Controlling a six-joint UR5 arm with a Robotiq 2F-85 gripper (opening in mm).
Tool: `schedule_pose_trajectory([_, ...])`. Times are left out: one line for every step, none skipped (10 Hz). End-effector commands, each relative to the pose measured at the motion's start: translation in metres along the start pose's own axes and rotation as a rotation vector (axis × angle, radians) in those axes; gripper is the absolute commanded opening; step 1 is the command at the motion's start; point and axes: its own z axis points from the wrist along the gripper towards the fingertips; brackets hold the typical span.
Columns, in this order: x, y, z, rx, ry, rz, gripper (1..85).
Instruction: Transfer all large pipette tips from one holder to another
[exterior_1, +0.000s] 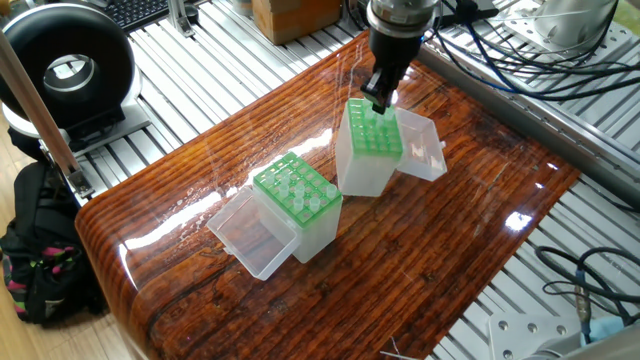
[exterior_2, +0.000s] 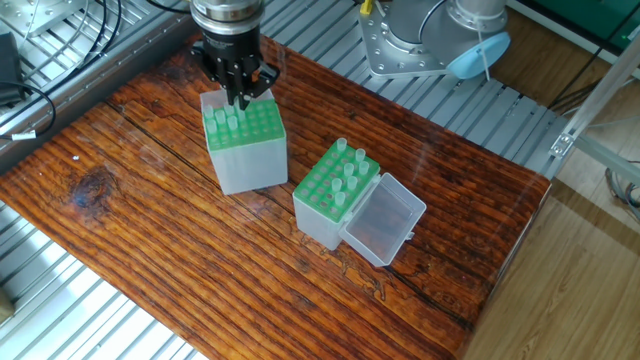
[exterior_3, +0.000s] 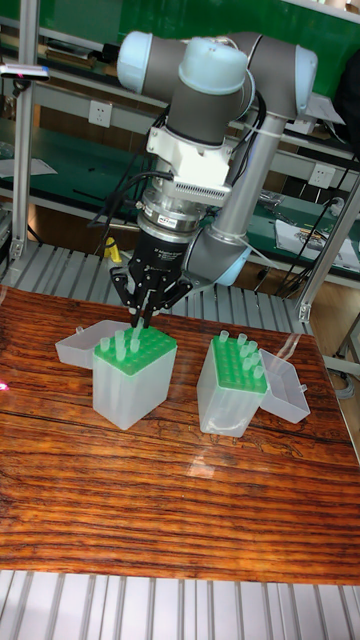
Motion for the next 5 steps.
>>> schedule_pose_trajectory([-0.004,0.004,-0.010,-0.002,0.008,0.004,20.7])
schedule_pose_trajectory([-0.005,0.005,-0.013,0.001,0.013,0.004,20.7])
schedule_pose_trajectory([-0.005,0.004,-0.016,0.007,0.014,-0.001,20.7])
schedule_pose_trajectory([-0.006,0.004,-0.019,0.013,0.016,-0.004,20.7])
schedule_pose_trajectory([-0.007,0.004,-0.022,0.018,0.017,-0.006,20.3])
